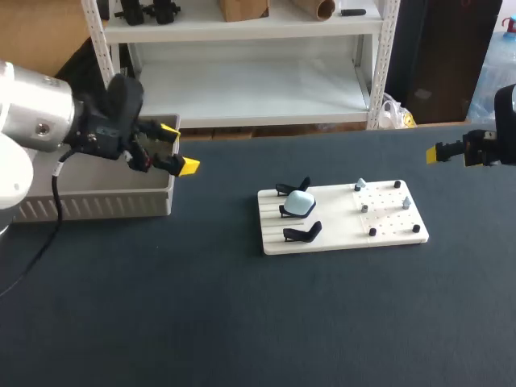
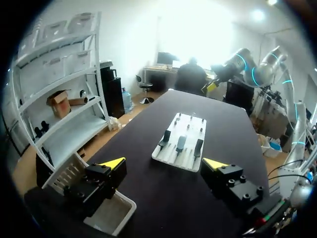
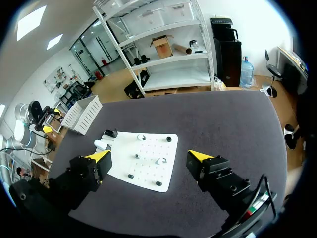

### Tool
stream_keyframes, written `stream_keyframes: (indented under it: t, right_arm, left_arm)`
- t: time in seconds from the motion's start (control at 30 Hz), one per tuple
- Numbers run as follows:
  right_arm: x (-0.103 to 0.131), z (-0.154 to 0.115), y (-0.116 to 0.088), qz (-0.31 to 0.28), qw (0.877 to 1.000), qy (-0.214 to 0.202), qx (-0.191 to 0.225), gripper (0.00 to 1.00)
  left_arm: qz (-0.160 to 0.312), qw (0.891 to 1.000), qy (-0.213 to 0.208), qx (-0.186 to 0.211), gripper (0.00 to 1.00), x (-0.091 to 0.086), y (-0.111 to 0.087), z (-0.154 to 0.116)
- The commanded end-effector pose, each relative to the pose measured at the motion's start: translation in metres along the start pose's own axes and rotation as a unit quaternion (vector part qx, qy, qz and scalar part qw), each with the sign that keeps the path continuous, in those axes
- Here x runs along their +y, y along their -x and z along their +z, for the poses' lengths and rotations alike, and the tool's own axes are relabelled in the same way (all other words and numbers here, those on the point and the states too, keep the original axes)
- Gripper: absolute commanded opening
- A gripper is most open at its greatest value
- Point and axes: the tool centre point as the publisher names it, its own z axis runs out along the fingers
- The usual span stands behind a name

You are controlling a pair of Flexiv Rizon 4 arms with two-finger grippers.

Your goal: Pick up each earbud case from the left stands, insert the matching earbuds, close the lid, and place the case in the box.

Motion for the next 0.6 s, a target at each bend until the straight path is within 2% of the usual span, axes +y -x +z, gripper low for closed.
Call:
stream_keyframes:
  t: [0.03, 0.3, 0.6]
  right_arm:
    - [0.000, 0.000, 0.000, 0.000, 1.000, 0.001, 0.000, 1.00]
    - [0.000, 0.000, 0.000, 0.000, 1.000, 0.001, 0.000, 1.00]
    - [0.000, 0.000, 0.000, 0.000, 1.000, 0.001, 0.000, 1.00]
  left_arm:
    - [0.082, 0.993, -0.082, 0.013, 1.00, 0.012, 0.003, 0.027]
    - [0.146, 0.983, -0.113, 0.011, 1.00, 0.007, 0.005, 0.068]
    - [0.144, 0.973, -0.179, 0.003, 1.00, -0.005, -0.002, 0.111]
